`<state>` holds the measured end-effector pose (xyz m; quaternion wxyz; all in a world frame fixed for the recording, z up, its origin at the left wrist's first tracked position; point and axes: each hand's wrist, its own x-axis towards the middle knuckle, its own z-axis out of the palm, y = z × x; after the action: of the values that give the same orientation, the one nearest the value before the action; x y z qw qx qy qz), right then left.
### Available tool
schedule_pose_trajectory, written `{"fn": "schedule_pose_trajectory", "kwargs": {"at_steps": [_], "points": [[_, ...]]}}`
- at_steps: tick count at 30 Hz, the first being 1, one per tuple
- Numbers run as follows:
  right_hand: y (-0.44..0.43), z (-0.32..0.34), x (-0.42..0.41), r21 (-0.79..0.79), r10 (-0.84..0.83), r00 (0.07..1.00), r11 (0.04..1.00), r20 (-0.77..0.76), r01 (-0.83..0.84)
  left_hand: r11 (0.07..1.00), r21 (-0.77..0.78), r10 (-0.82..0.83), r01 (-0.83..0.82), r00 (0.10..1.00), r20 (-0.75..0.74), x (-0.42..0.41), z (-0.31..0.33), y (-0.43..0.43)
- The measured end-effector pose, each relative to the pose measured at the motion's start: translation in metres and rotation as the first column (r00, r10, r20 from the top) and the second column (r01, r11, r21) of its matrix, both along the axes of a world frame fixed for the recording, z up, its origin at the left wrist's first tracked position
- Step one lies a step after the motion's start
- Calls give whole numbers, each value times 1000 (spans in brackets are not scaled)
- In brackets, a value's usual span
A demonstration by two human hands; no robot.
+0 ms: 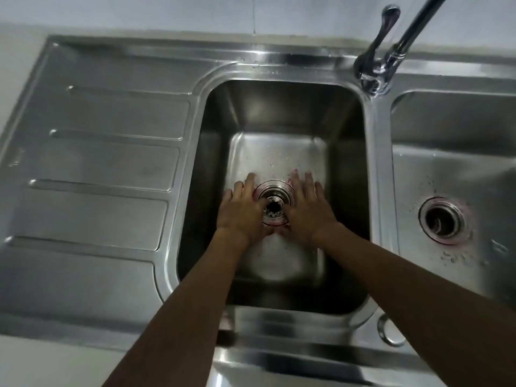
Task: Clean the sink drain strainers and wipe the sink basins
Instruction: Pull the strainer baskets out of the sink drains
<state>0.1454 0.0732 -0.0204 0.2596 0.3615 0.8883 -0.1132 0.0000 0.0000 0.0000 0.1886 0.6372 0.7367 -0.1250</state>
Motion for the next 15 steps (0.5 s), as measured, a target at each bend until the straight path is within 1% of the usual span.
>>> {"fn": "schedule_pose_trajectory", "kwargs": {"at_steps": [2, 6, 9, 12, 15], "points": [[-1, 0, -1, 29, 20, 999, 999, 30, -21, 1000, -23, -19, 19, 1000, -23, -1, -3, 0], [2, -5, -4, 17, 23, 1000, 1000, -17, -22, 998, -46, -35, 33, 999, -34, -4, -9, 1], [5, -6, -4, 45, 24, 998, 999, -61, -21, 998, -44, -41, 39, 998, -43, -7, -12, 0], [4, -4, -2, 92, 53, 989, 995, -138, -40, 998, -14, -58, 58, 998, -21, -7, -12, -1], [5, -5, -3, 116, 77, 983, 992, -165, -58, 996, 43, -83, 83, 997, -3, -8, -14, 1]]}}
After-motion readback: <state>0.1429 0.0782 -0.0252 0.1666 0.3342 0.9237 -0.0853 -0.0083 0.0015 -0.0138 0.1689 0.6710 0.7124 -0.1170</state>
